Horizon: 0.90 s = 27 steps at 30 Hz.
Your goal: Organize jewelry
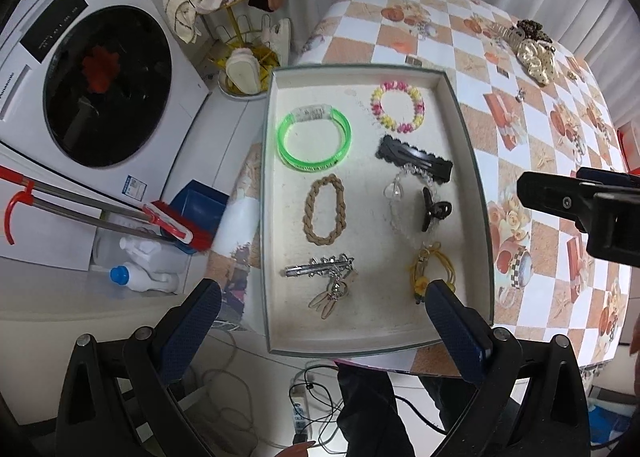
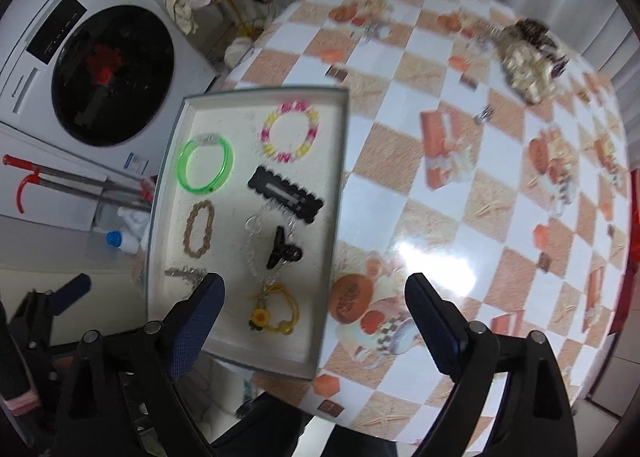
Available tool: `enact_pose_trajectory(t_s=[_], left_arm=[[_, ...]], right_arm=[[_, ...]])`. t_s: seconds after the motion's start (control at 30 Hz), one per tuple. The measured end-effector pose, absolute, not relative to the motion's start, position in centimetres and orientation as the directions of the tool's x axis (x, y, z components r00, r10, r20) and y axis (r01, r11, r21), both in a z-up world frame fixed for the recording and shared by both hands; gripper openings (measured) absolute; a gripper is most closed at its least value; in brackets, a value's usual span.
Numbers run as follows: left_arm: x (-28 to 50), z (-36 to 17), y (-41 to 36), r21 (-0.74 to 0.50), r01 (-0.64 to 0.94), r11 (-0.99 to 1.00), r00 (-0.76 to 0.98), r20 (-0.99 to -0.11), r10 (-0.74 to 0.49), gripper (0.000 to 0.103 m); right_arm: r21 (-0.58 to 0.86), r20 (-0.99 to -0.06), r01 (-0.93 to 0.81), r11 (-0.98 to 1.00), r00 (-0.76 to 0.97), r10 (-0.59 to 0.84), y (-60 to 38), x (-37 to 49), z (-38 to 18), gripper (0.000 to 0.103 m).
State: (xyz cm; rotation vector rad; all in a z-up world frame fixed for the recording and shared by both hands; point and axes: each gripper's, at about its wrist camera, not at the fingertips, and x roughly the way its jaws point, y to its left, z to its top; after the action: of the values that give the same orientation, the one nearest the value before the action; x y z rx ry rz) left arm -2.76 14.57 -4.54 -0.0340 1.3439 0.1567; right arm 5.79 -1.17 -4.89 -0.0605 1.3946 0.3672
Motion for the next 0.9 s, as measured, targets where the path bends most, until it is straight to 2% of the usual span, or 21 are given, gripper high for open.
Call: enact_pose_trajectory(t_s=[0.5,0.9], left_arm=[[-3.0,-0.4,15.8,0.073,-0.168,0.983,0.26,-0.959,0.116,0.103],[-3.3,0.8,15.8,0.07,-0.165,0.984,0.271,-0.956,0.113,0.103]], right_arm=[[0.111,-0.965,-0.341,0.934,0.189,0.183,-0.2,4.5,-0.3,0.093],[0.097,-0.965,-0.344,0.934,0.198,0.173,-0.1,4.2,0.4,0.093]])
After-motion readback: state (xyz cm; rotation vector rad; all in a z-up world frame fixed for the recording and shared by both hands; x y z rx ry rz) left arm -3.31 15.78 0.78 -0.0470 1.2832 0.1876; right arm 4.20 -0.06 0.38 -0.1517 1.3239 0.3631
